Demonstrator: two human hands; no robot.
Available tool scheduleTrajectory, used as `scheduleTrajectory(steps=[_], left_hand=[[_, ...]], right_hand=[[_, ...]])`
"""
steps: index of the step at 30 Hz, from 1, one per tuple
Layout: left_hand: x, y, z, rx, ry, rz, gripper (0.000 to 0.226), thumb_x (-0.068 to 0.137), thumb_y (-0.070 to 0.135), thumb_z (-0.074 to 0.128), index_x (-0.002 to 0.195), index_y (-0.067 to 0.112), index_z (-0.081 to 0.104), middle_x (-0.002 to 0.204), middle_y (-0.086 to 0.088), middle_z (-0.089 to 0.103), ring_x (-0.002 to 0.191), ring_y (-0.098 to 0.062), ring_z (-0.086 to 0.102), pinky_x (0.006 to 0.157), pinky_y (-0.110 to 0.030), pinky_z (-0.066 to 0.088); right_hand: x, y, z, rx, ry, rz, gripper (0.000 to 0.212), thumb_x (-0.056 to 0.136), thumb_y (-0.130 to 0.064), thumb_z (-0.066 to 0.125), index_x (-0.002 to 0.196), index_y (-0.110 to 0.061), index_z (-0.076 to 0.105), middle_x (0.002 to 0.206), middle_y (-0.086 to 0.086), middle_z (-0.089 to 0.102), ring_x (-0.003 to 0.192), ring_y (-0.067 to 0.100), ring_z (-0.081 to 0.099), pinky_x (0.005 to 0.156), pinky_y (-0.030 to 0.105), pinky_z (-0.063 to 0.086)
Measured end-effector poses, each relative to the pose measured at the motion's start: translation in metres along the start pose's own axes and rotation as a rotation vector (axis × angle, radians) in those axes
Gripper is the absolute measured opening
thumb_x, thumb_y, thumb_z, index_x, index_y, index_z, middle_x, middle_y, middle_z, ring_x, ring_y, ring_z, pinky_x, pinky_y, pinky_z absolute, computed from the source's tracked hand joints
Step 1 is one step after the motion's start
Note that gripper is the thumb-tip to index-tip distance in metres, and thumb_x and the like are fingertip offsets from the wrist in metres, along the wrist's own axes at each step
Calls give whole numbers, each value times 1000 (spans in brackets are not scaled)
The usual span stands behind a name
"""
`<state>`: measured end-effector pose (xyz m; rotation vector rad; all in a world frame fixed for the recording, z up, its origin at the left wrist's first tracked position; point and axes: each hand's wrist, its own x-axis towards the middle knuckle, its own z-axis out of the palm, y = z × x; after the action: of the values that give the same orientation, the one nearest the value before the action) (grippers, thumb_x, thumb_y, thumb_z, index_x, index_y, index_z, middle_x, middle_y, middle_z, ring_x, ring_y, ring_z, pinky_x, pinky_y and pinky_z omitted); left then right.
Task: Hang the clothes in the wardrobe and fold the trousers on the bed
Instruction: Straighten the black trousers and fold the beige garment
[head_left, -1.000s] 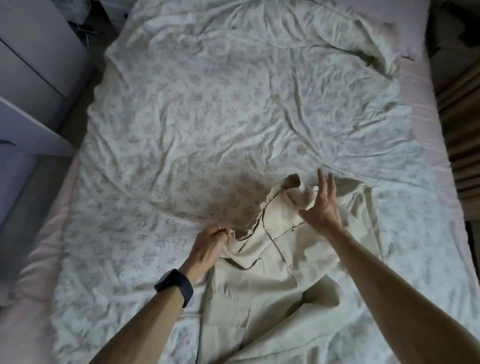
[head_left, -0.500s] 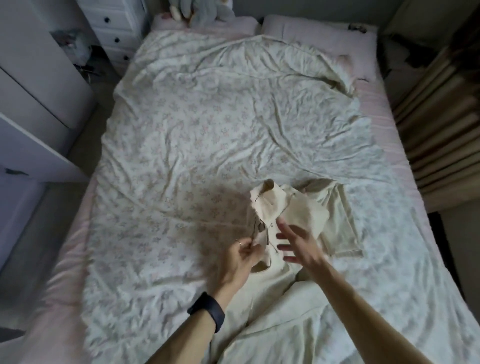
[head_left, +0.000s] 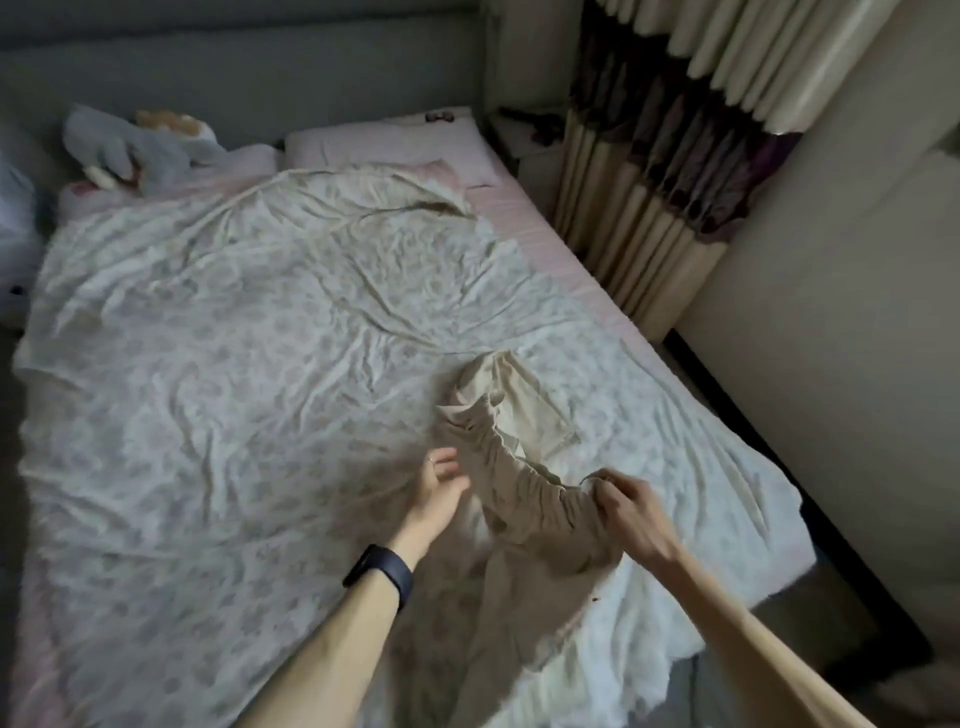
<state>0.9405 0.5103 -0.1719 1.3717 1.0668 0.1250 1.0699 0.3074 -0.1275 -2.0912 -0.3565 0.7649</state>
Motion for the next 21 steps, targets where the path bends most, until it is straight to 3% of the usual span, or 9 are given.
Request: scheduleTrajectory(steps=[3,5,7,9,12,14,16,18,21], left_hand=[[20,29,20,434,-60,219,79,84,-4,61,153,20,33,149,-12,42,127,-27,48,97,-24,44],[30,39,49,743,-219,347,97,78,-5,54,158,36,19,164,-5,14,148,-25,24,111,-30,31],[36,42,82,970,-374,392,86,76,-3,53,151,36,35,166,-4,1,154,-26,5,116,-32,19],[35,39,109,1125,-495,378,48,75,4,61,118,26,60,160,-7,26,149,-28,21,112,-32,26],[20,20,145,1081,-607,259,64,64,16,69,127,16,60,135,-13,56,123,-30,54,94,-35,46],[8,9,156,1009,-692,187,73,51,25,69,120,5,57,113,-21,63,91,-29,61,70,-32,45],[0,9,171,979,-732,154,87,56,21,75,135,-4,46,132,-29,55,105,-37,61,73,-34,46],[-7,19,176,924,-741,121,95,68,16,83,149,1,35,148,-17,46,126,-30,52,90,-32,45],[-24,42,174,842,-722,158,86,73,12,87,146,18,40,134,-6,53,115,-18,51,85,-23,41]], right_hand=[[-36,19,-36,66,76,29,37,90,2,48,61,-14,63,60,-9,62,59,1,51,62,22,39],[-59,32,-59,95,101,53,33,87,-3,50,57,-13,58,55,-9,57,55,1,48,58,20,36],[-78,46,-80,116,138,85,26,81,-11,49,56,-11,56,54,-8,53,54,3,45,56,21,35],[-93,67,-97,136,213,121,24,81,-11,50,57,-7,56,56,-5,53,56,6,46,57,22,35],[-121,117,-124,159,385,219,27,89,-3,51,63,-5,57,61,-2,54,63,11,46,63,31,37],[-135,146,-135,139,456,273,28,90,-6,50,62,-6,54,60,-4,53,64,11,44,63,32,36],[-145,169,-148,134,529,307,24,90,-9,49,69,1,56,64,-3,54,67,11,45,64,32,36],[-146,181,-155,125,568,334,22,87,-11,48,69,0,54,63,-5,52,66,11,44,62,32,36],[-149,185,-171,120,609,311,27,85,-12,47,59,-15,46,53,-11,48,59,9,41,57,30,35]])
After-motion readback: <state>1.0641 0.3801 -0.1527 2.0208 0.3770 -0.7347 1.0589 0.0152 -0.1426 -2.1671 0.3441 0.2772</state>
